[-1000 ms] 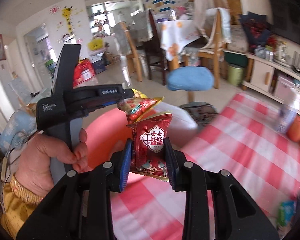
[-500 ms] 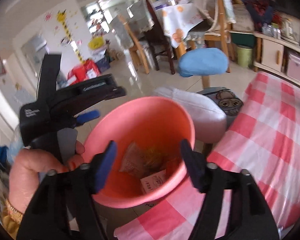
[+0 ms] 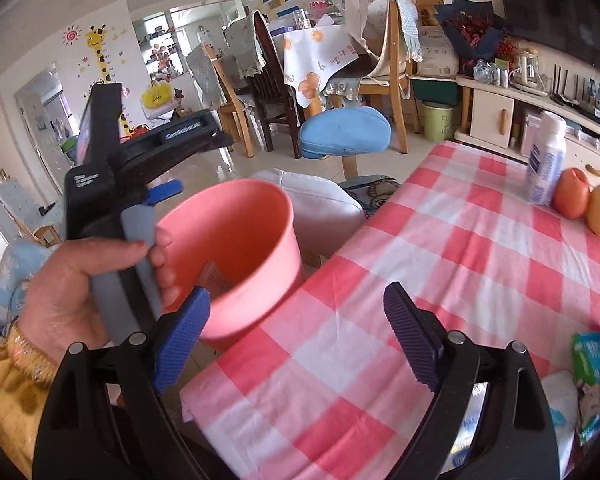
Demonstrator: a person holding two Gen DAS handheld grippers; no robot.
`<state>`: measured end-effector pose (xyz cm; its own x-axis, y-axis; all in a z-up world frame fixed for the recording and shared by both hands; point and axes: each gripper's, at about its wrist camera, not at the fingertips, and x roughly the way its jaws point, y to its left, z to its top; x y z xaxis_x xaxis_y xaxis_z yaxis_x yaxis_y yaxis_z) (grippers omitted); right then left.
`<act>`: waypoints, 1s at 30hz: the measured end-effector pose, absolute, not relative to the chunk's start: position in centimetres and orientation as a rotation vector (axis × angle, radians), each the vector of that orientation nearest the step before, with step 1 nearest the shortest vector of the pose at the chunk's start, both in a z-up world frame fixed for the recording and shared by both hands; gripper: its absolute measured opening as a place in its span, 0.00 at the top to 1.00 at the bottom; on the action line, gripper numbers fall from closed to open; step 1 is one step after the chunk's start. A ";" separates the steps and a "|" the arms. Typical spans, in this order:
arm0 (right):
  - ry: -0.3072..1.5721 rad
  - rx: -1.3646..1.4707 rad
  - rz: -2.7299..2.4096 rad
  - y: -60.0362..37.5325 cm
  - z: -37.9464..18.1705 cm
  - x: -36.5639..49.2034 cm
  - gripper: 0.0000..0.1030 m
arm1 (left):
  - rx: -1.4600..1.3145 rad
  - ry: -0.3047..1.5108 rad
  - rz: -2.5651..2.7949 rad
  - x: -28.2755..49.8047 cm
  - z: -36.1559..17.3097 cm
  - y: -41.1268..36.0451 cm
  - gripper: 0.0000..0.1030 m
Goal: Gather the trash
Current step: 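Carry both packets over the pink bucket and open both grippers to drop them, then move both grippers back over the table toward the wipes pack and milk carton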
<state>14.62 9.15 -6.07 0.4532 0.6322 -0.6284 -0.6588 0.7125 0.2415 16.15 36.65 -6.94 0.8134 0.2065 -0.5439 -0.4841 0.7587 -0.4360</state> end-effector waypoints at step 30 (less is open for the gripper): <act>0.676 0.099 0.635 -8.4 -4.2 11.2 0.08 | -0.139 0.527 -0.004 14.8 -6.9 14.8 0.07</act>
<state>11.23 -8.41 -4.19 0.6003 0.5783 -0.5525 -0.5158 0.8079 0.2851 14.80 14.76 -6.93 0.8643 -0.0396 -0.5014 -0.0317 0.9906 -0.1328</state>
